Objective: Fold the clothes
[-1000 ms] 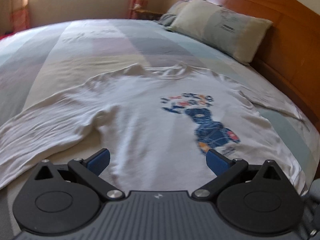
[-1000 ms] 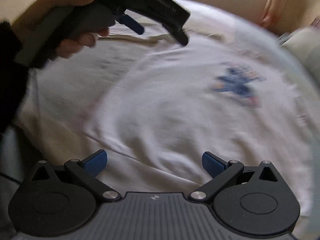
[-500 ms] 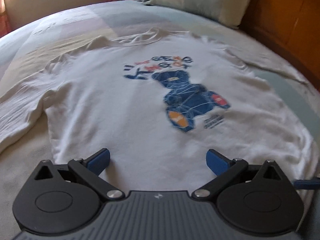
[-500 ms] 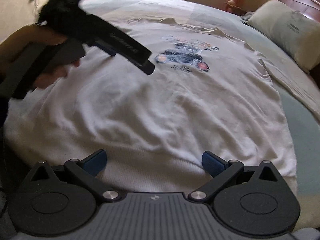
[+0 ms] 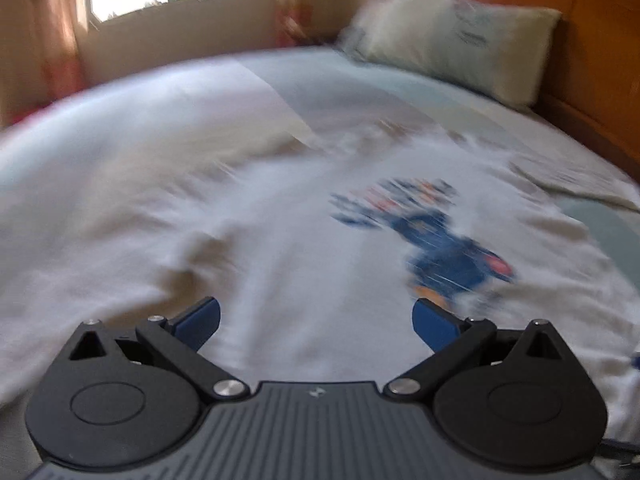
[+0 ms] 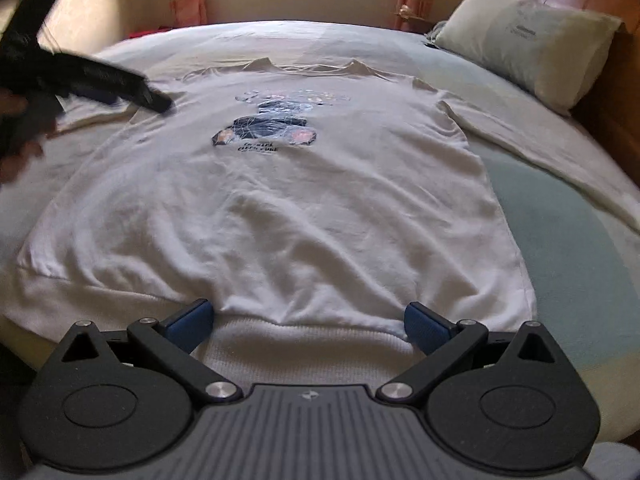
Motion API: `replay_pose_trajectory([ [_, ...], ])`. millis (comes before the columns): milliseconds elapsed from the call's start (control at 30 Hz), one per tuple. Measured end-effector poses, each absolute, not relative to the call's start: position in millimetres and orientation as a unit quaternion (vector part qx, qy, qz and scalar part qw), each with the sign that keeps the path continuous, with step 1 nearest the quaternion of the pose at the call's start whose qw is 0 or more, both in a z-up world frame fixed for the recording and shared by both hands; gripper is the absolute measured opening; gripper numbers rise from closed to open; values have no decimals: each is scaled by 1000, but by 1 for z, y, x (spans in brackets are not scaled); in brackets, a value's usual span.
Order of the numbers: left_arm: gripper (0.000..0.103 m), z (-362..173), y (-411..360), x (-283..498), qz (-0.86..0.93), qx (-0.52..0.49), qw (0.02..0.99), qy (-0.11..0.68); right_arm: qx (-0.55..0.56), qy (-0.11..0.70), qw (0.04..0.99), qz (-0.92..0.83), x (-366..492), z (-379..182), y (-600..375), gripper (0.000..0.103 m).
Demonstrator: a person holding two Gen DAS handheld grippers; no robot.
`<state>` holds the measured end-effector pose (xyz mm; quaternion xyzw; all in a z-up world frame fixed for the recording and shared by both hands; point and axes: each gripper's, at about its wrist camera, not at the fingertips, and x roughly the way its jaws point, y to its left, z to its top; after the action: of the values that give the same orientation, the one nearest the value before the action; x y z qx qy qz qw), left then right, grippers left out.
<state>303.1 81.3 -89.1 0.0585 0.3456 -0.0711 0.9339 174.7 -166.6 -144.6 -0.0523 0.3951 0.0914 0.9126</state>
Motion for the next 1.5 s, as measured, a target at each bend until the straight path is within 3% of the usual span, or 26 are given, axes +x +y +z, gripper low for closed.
replay_pose_trajectory([
  [167, 102, -77, 164, 300, 98, 61, 941, 318, -47, 403, 910, 85, 181, -143, -171, 103],
  [333, 102, -101, 267, 305, 191, -58, 909, 367, -41, 415, 906, 68, 186, -139, -165, 103],
  [500, 102, -129, 313, 302, 215, -115, 876, 416, -22, 409, 909, 82, 186, -127, -149, 103],
  [800, 102, -118, 359, 260, 242, -187, 863, 402, -66, 358, 920, 144, 172, -92, -104, 103],
  [967, 102, -99, 375, 244, 241, -236, 873, 353, -58, 363, 917, 156, 173, -96, -99, 103],
  [1100, 102, -109, 392, 246, 229, -276, 861, 362, -42, 378, 911, 159, 177, -105, -97, 103],
  [1333, 102, -122, 395, 233, 232, -247, 850, 403, -18, 390, 905, 171, 186, -116, -99, 103],
  [1500, 102, -106, 386, 228, 263, -226, 865, 363, -18, 390, 905, 168, 187, -119, -101, 103],
])
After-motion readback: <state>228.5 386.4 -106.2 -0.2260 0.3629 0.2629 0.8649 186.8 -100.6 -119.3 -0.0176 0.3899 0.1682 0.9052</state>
